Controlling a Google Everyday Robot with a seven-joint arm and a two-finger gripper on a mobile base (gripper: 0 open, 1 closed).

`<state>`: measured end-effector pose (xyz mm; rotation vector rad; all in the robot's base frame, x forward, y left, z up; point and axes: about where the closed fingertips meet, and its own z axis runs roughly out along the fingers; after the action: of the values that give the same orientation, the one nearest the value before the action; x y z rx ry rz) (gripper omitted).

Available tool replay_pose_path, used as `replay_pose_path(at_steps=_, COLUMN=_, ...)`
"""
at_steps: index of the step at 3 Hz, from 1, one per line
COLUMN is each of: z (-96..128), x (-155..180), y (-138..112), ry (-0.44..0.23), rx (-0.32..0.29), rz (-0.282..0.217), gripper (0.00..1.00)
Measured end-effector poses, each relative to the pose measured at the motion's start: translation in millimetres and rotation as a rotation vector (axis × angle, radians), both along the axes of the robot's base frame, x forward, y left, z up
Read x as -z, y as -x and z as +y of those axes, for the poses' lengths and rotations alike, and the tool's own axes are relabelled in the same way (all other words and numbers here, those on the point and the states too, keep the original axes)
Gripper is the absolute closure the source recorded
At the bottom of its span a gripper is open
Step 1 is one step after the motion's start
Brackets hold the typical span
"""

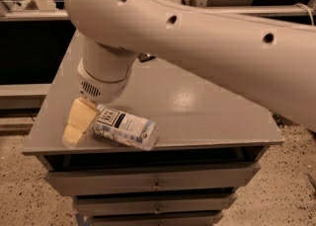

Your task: Place blue plastic bottle upright

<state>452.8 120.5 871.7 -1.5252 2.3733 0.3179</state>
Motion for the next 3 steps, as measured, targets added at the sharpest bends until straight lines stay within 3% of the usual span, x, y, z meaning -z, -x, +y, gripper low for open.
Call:
replay_pose_path(at_steps=2, z=-1.3, x=19.1, y=-13.4, ry=-0.006, rx=0.014, rz=-0.051, gripper=0.00)
replay_pose_path(at_steps=3, z=-8.5, x=23.1, y=-18.0, ry=0.012, rx=0.014, rz=-0.075, gripper=0.17)
